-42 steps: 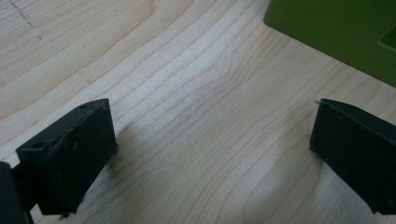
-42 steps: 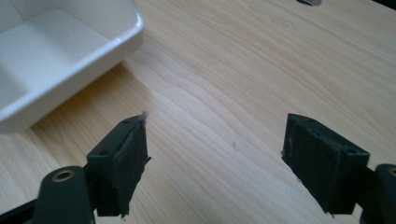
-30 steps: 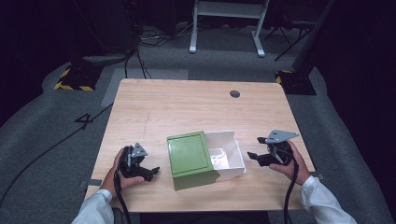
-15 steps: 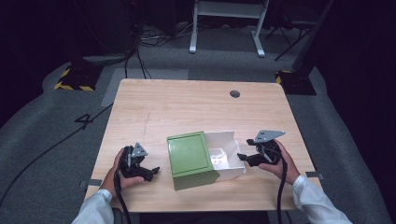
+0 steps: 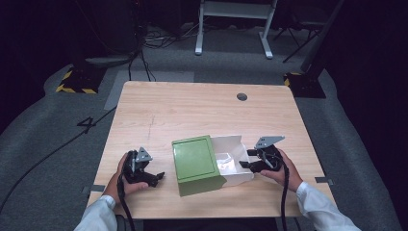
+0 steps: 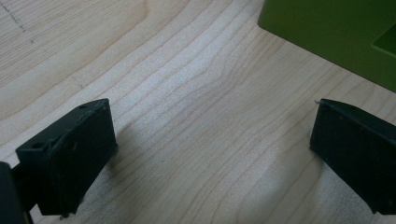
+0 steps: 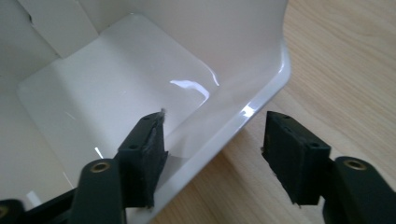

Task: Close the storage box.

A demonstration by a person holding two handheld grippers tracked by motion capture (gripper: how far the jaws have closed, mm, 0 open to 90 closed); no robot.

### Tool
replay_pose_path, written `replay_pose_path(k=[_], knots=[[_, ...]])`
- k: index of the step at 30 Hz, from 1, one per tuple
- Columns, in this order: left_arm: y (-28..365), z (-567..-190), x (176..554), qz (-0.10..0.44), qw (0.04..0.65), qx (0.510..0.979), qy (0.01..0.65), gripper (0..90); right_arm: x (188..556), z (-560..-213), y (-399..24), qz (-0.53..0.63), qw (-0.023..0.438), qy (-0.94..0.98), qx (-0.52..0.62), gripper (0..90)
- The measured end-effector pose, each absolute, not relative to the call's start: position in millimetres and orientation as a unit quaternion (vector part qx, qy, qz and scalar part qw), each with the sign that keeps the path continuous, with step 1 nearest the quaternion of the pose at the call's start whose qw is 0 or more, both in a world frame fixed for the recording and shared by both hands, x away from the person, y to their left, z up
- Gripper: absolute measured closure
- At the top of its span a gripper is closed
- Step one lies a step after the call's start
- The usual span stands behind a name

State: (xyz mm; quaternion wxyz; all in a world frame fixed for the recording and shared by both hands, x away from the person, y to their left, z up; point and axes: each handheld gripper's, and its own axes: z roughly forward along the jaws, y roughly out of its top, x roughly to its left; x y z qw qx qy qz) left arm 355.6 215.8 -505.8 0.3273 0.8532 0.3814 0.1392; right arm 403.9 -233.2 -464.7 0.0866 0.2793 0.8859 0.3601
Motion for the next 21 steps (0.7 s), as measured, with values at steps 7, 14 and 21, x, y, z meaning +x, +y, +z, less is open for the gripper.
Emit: replay_pose_path(k=[7,14,21], knots=[[214.9,-505.6,355.6,0.137,0.326,0.854,0.381,0.4,403.6,-464.0,-225.0,0.362,0.1,0.88,0.291,53.3],[214.1,-505.9,355.3,0.137,0.328,0.854,0.381,0.4,403.8,-462.4,-219.5,0.36,0.107,0.879,0.294,56.7],[213.5,-505.9,355.6,0.136,0.328,0.854,0.381,0.2,405.9,-461.5,-214.7,0.354,0.109,0.88,0.298,57.7]])
